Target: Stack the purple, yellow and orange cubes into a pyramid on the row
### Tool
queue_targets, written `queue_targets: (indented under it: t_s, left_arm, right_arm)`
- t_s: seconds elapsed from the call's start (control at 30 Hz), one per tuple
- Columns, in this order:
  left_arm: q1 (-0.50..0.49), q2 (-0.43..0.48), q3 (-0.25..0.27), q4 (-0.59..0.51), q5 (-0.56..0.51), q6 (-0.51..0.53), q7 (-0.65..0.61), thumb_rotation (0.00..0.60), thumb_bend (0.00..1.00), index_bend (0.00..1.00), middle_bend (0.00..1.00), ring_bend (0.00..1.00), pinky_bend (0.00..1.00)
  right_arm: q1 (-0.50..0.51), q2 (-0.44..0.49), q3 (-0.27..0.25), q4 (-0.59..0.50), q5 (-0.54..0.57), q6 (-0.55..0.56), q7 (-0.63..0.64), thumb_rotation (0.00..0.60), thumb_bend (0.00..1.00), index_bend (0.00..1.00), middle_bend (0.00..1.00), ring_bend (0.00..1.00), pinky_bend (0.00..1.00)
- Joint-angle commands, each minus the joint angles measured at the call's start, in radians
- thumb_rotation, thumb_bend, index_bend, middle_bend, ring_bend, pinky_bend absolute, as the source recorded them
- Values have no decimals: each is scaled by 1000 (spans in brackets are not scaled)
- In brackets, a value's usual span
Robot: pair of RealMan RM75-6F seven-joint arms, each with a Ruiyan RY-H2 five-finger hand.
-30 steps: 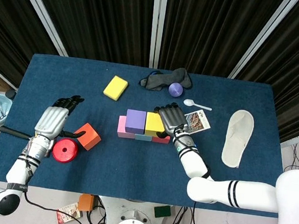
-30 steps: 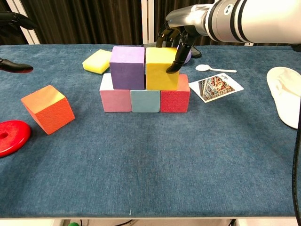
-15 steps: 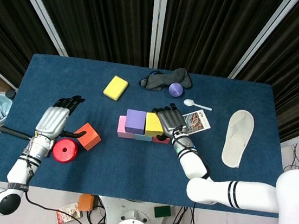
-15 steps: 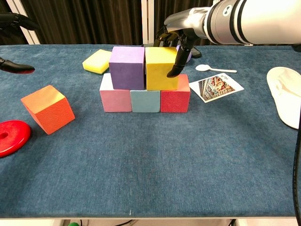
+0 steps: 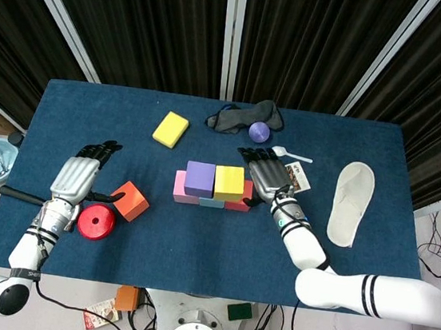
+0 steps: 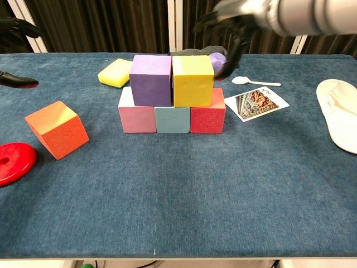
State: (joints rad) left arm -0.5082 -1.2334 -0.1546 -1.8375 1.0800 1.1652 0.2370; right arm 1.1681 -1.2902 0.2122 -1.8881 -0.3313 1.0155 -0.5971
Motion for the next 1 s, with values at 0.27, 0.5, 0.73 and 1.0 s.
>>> queue_targets:
  t_s: [0.27, 0.5, 0.73, 1.0]
  left_arm:
    - [-3, -1, -8, 4, -2, -5, -4, 433, 122, 124, 84, 114, 118]
    - [-1, 2, -7, 3, -13, -8, 3, 441, 121, 124, 84, 114, 117]
    - [1, 3, -3, 9, -10, -13, -2, 434, 121, 124, 84, 114, 118]
    - [2, 0, -3, 16, -5, -16, -12, 449, 121, 124, 84, 114, 117]
  right_arm:
    - [-28, 2, -25, 111, -16, -82, 50, 600, 170, 27, 53, 34, 0]
    - [16, -102, -23, 228, -2, -102, 23, 600, 170, 27, 54, 35, 0]
    - [29, -133, -16, 246, -1, -99, 17, 600, 170, 26, 55, 34, 0]
    - [38, -144, -13, 245, 5, -98, 7, 600, 171, 26, 59, 20, 0]
